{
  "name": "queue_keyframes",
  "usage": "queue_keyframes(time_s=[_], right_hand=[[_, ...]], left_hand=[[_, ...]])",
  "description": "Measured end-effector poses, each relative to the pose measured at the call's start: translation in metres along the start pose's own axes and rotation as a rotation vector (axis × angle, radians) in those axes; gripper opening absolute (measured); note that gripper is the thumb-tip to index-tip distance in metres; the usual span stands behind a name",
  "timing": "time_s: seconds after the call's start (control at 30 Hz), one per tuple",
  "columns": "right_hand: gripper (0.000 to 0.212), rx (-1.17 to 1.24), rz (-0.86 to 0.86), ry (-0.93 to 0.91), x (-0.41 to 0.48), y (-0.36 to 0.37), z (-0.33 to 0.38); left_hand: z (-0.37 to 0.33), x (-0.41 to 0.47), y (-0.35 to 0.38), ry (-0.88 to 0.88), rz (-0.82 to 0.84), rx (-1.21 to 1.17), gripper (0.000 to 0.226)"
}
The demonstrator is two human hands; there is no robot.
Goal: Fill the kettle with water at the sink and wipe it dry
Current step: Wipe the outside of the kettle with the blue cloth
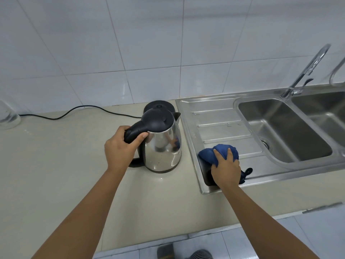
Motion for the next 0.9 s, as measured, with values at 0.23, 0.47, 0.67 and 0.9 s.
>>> queue_keyframes(time_s=[0.23,0.47,0.67,0.9], right_hand=[[0.080,0.657,-0.132,-0.155,-0.028,-0.032,0.050],[0.076,1.011,-0.233,-0.225,-0.049,-0.054,0.114],[0.057,1.153,-0.218,0.060,-0.017,-0.032,0.129],[0.057,1.195,-0.215,0.112,-0.051,-0.022,0.141]], left_hand=[[-0.002,0.000,0.000,-0.011,-0.006,-0.001,0.046],[-0.011,0.002,0.007,-0.014,0.029,-0.026,0.043],[-0.005,0.007,0.010,-0.047,0.054,-0.053,0.048],[-0.005,0.011,0.015,-0.032,0.049,-0.086,0.039]])
Point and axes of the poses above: each hand's wrist, its own x-axis towards the middle knuckle, its own y-axis out of the palm, z = x × y, the point moved 2 cm from there along x, towards the middle knuckle, and after that the axes turned 14 degrees about -z, right-handed, at the moved point
